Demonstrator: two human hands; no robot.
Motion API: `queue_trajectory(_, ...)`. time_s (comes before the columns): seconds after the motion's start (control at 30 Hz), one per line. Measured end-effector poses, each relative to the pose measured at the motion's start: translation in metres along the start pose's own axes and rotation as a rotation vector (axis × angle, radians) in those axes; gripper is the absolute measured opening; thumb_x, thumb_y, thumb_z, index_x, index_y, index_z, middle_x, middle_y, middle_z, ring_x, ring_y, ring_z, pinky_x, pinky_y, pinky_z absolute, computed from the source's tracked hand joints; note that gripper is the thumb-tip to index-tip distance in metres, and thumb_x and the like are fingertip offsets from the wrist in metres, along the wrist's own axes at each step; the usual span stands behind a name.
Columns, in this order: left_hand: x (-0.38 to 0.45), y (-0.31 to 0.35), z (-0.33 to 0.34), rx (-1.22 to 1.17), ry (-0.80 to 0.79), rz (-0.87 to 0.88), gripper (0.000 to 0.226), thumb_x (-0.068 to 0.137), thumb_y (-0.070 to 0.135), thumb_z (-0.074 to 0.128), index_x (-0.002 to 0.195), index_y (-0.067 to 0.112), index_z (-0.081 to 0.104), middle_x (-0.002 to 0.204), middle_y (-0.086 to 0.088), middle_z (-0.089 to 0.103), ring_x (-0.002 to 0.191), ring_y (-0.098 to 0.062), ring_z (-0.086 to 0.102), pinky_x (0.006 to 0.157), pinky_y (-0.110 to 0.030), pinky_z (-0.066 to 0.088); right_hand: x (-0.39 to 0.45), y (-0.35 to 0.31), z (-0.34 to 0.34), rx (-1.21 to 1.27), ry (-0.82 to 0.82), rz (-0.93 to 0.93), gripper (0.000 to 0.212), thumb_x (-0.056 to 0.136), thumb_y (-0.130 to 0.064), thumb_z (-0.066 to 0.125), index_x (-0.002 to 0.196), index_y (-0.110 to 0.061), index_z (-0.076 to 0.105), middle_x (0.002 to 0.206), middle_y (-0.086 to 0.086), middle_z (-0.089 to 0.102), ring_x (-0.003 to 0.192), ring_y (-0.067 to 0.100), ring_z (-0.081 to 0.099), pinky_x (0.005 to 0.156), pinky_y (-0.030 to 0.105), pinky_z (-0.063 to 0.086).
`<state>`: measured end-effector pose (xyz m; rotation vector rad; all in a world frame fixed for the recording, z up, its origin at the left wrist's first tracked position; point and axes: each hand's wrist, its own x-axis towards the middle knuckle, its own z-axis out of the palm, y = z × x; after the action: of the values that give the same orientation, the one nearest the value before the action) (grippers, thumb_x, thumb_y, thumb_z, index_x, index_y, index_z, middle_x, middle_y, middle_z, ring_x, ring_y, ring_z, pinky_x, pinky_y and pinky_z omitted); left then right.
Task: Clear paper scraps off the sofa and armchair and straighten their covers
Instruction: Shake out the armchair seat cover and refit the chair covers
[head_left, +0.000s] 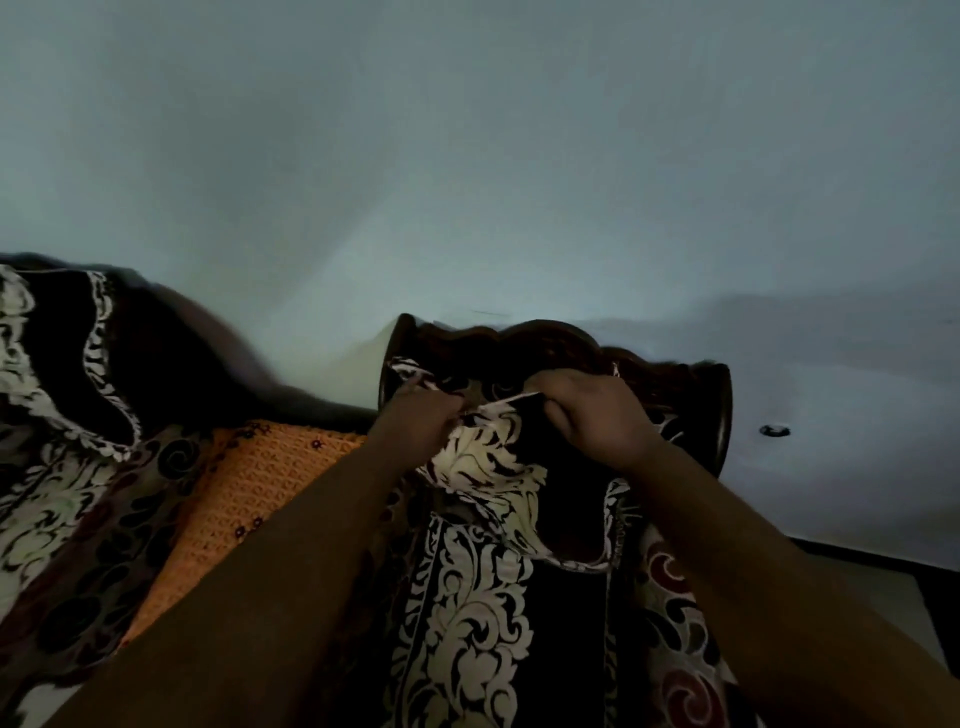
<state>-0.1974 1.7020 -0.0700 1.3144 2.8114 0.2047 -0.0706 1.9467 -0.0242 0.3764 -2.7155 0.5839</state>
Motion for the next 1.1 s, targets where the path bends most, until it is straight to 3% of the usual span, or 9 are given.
queue_trajectory(0.1,-0.042,-0.010,-0.028,-0.180,0.162,-0.182,0.047,0.098,0.047,0.035,0.123,0.019,0.065,0.114,-0.011,0.071,0.104,-0.032,0.065,0.086,-0.040,0.049,0.013,-0.027,-0.015,0.002,-0.029,0.036,0.025,0.097,-0.035,0.046,0.118,-0.028,0.059,0.105,-0.004,0.070,0.093,0.019,0.067,0.067,0.031,0.050)
queue_trajectory(0.2,-0.076,-0.007,-0.053,-0.216,0.278,-0.250,0.045,0.099,0.048,0.030,0.121,0.021,0.058,0.107,-0.011,0.070,0.097,-0.034,0.065,0.072,-0.036,0.046,0.033,-0.061,-0.026,0.009,-0.122,0.095,0.041,0.092,-0.062,0.055,0.120,-0.032,0.055,0.109,-0.004,0.070,0.098,0.020,0.067,0.076,0.036,0.053)
queue_trajectory(0.33,-0.118,-0.003,-0.095,-0.206,0.378,-0.330,0.021,0.103,0.034,0.042,0.118,0.027,0.055,0.101,-0.005,0.071,0.092,-0.029,0.066,0.072,-0.040,0.051,0.058,-0.114,-0.032,-0.066,-0.481,0.060,0.083,0.062,-0.078,0.072,0.126,-0.027,0.056,0.126,0.000,0.065,0.112,0.021,0.062,0.087,0.035,0.050)
queue_trajectory(0.47,-0.191,-0.024,-0.145,-0.196,0.433,-0.442,0.022,0.101,0.044,0.047,0.109,0.026,0.059,0.095,-0.005,0.072,0.090,-0.029,0.067,0.070,-0.039,0.052,0.082,-0.181,-0.036,-0.202,-0.655,-0.059,0.078,0.060,-0.070,0.079,0.122,-0.026,0.060,0.119,0.000,0.066,0.110,0.023,0.061,0.087,0.034,0.050)
queue_trajectory(0.6,-0.295,-0.060,-0.188,-0.138,0.486,-0.562,0.025,0.092,0.049,0.063,0.104,0.027,0.060,0.092,0.000,0.072,0.089,-0.024,0.067,0.071,-0.035,0.051,0.100,-0.254,-0.032,-0.458,-0.525,-0.201,0.034,0.086,-0.035,0.067,0.117,-0.022,0.062,0.114,0.004,0.064,0.109,0.025,0.060,0.076,0.032,0.046)
queue_trajectory(0.7,-0.373,-0.079,-0.208,-0.034,0.428,-0.633,0.041,0.084,0.066,0.065,0.104,0.030,0.058,0.091,0.007,0.067,0.086,-0.017,0.063,0.069,-0.034,0.049,0.113,-0.311,-0.022,-0.518,-0.403,-0.193,0.010,0.093,-0.032,0.056,0.093,-0.022,0.059,0.085,-0.002,0.053,0.095,0.024,0.063,0.067,0.030,0.039)
queue_trajectory(0.8,-0.468,-0.099,-0.221,0.076,0.375,-0.737,0.042,0.083,0.071,0.060,0.104,0.034,0.060,0.096,0.010,0.066,0.090,-0.015,0.063,0.069,-0.033,0.050,0.122,-0.385,0.003,-0.470,-0.321,-0.229,0.011,0.094,-0.028,0.052,0.086,-0.023,0.048,0.076,-0.005,0.042,0.090,0.025,0.063,0.066,0.030,0.038)
queue_trajectory(0.9,-0.560,-0.118,-0.226,0.201,0.356,-0.904,0.035,0.093,0.061,0.052,0.106,0.032,0.067,0.106,0.005,0.069,0.097,-0.021,0.066,0.073,-0.034,0.053,0.123,-0.462,0.027,-0.366,-0.250,-0.264,0.013,0.093,-0.026,0.050,0.102,-0.021,0.057,0.097,0.006,0.063,0.093,0.031,0.065,0.068,0.032,0.042)
queue_trajectory(1.1,-0.687,-0.118,-0.219,-0.105,0.533,-1.267,0.038,0.101,0.051,0.037,0.122,0.030,0.061,0.117,-0.007,0.070,0.099,-0.029,0.067,0.083,-0.042,0.057,0.102,-0.601,0.088,0.171,-0.206,-0.203,0.024,0.096,-0.024,0.053,0.114,-0.016,0.066,0.109,0.014,0.071,0.103,0.036,0.066,0.080,0.038,0.050)
